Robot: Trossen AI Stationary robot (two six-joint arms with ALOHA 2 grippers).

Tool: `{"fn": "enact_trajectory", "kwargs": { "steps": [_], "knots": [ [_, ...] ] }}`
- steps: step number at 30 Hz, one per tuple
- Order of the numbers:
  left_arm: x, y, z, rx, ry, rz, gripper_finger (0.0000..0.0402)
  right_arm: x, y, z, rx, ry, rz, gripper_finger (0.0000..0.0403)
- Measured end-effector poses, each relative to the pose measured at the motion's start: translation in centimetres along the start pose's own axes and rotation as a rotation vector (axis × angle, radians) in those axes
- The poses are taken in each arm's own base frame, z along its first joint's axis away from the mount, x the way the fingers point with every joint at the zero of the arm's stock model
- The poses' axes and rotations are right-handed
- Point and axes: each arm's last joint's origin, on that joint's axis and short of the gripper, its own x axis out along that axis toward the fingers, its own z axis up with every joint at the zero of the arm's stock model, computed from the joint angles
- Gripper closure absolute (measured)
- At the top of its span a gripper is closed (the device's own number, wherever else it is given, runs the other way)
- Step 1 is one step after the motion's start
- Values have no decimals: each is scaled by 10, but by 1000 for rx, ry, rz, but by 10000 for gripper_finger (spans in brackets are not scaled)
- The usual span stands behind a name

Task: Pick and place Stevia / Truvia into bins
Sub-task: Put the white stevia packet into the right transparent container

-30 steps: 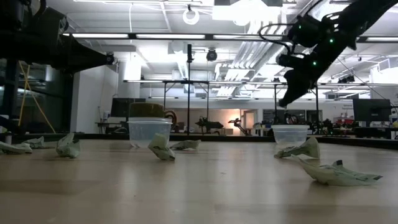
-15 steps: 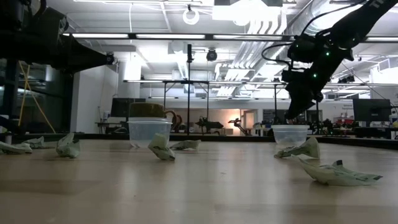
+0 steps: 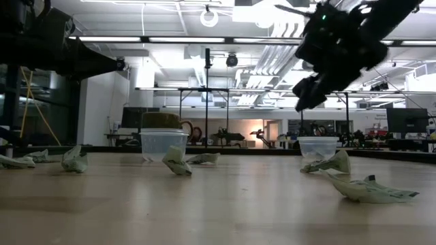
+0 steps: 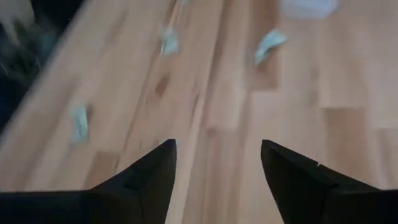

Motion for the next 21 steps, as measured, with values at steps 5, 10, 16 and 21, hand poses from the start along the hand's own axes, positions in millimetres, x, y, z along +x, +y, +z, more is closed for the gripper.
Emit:
{"fn": "enact_trajectory", "kwargs": {
  "steps": [5, 10, 16, 21],
  "knots": [
    [0, 0, 0, 0, 0, 0, 257, 21, 41, -3, -46, 91, -34, 176],
    [0, 0, 0, 1, 3, 0, 257, 45, 66, -10, -77, 143, -47, 175],
    [0, 0, 0, 1, 3, 0, 257, 74, 78, -19, -130, 173, -44, 176],
    [0, 0, 0, 0, 1, 0, 257, 88, 75, -31, -98, 232, -128, 179]
  ]
}}
